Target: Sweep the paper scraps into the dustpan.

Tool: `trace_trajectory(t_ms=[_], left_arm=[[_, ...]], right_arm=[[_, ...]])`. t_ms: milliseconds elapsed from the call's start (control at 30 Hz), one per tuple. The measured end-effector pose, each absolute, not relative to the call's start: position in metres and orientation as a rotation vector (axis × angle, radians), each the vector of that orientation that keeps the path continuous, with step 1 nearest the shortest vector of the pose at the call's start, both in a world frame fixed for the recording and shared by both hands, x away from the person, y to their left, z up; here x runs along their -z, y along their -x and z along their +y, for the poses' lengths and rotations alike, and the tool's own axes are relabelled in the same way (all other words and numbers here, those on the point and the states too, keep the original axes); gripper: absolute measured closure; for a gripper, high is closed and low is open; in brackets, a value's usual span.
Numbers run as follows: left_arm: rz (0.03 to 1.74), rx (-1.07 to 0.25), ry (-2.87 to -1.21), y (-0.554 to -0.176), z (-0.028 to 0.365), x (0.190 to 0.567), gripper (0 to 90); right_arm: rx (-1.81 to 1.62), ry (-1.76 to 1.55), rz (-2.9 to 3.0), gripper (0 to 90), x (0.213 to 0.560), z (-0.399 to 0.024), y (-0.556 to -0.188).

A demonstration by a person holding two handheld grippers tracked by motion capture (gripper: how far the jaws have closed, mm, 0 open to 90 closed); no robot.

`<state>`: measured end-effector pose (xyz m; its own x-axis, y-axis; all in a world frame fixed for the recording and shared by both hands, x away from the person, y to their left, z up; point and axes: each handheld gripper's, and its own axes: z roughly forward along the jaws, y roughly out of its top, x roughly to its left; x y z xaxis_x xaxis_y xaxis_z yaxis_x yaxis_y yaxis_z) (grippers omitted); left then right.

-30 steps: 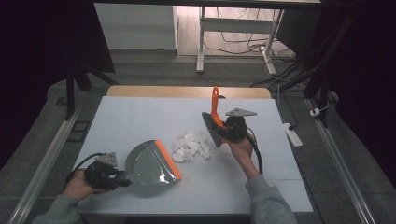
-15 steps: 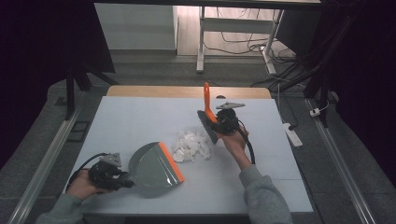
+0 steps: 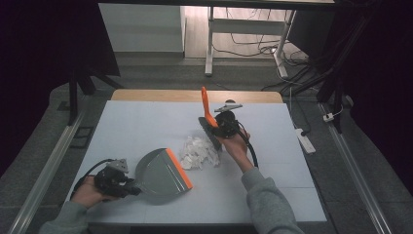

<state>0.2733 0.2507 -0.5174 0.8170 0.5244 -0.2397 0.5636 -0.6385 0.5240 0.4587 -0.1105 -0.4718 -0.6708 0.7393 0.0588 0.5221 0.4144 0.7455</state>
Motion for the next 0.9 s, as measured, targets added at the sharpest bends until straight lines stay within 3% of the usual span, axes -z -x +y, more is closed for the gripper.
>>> trace_trajectory(t_ms=[900], left_arm=[[0.814, 0.085, -2.392, -0.277, 0.241, 0.519, 61.6]], right_arm=[[-1.131, -0.879, 2.569, 70.3, 0.474, -0.046, -0.414]])
